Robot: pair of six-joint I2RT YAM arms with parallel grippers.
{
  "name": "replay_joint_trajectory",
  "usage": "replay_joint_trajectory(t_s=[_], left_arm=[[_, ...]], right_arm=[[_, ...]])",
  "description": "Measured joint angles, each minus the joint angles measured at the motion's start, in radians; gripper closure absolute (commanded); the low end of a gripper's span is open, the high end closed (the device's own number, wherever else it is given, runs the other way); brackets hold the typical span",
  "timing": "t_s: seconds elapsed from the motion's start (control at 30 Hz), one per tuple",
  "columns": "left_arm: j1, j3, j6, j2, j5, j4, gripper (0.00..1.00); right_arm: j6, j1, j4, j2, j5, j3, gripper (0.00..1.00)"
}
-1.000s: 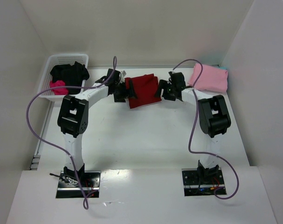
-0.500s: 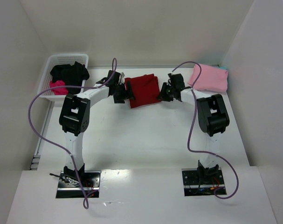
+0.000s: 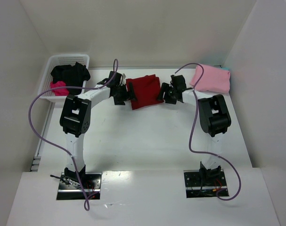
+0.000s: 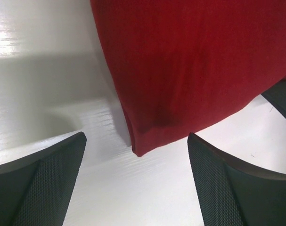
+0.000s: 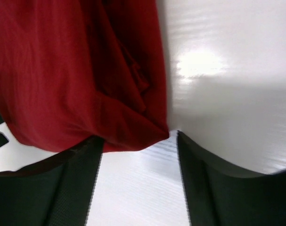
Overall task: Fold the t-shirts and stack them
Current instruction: Fold the long partially folded tshirt into a neat square
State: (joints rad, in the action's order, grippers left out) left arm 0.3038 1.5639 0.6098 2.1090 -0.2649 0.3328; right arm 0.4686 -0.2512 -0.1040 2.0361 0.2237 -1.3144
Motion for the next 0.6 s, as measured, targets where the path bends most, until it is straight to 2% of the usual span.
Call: replay_joint_trajectory(t_s=[0.07,0.3,0.53,0.6], left_arm=[[0.000,0.000,0.000,0.000,0.002,0.001,0.04],[0.000,0.001,0.001,0.000,0.006,0.000,0.04],[0.000,0.028,0.001,0.009,-0.003,0.001,0.04],[0.000,0.043,0.001,0.016,-0.006,0.000,0.04]], right_arm=[[-0.009,0.001,0.003,-0.003,-0.010,-0.004,0.20],[-0.019,0.035,-0.013,-0.002,-0.003,-0.026,0.19],[-0.054,0.079,-0.006,0.063,0.069,-0.126,0.10],[-0.070,0.081,-0.006,0.085,0.104,-0.156,0.10]])
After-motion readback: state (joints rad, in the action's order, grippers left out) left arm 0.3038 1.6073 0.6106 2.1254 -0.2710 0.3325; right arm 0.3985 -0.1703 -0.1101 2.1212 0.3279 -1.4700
